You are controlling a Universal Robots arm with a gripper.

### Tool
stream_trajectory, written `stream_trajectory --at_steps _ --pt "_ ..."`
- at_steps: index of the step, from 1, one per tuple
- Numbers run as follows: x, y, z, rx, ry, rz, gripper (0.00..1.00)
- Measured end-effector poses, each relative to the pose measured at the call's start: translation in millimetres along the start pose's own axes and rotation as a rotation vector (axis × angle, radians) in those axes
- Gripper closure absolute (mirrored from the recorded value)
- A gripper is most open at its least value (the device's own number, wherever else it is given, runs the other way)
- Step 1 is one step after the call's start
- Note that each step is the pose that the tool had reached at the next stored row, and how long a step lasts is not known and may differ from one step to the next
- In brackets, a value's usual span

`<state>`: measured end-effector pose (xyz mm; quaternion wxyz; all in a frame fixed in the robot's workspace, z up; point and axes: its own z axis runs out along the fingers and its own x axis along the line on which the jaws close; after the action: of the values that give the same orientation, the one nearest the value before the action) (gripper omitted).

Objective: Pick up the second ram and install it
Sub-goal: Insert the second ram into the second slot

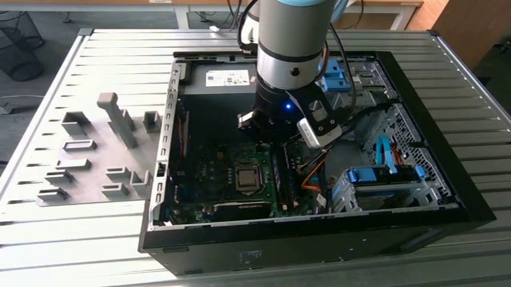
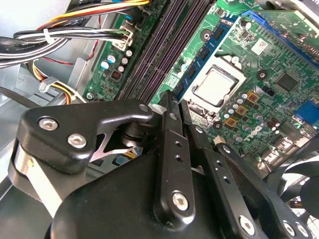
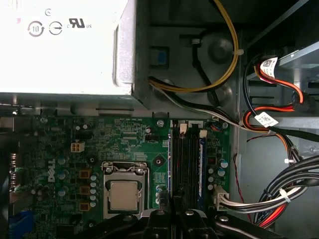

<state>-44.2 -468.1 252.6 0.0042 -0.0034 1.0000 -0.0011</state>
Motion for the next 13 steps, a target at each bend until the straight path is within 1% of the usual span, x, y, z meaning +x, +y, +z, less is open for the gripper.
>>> stream_trajectory --at_steps 6,13 --pt "-0.2 0.0 0.1 0.0000 0.0000 0.000 0.86" --pt "-6.7 0.0 2.8 -0.0002 0.0007 0.000 0.86"
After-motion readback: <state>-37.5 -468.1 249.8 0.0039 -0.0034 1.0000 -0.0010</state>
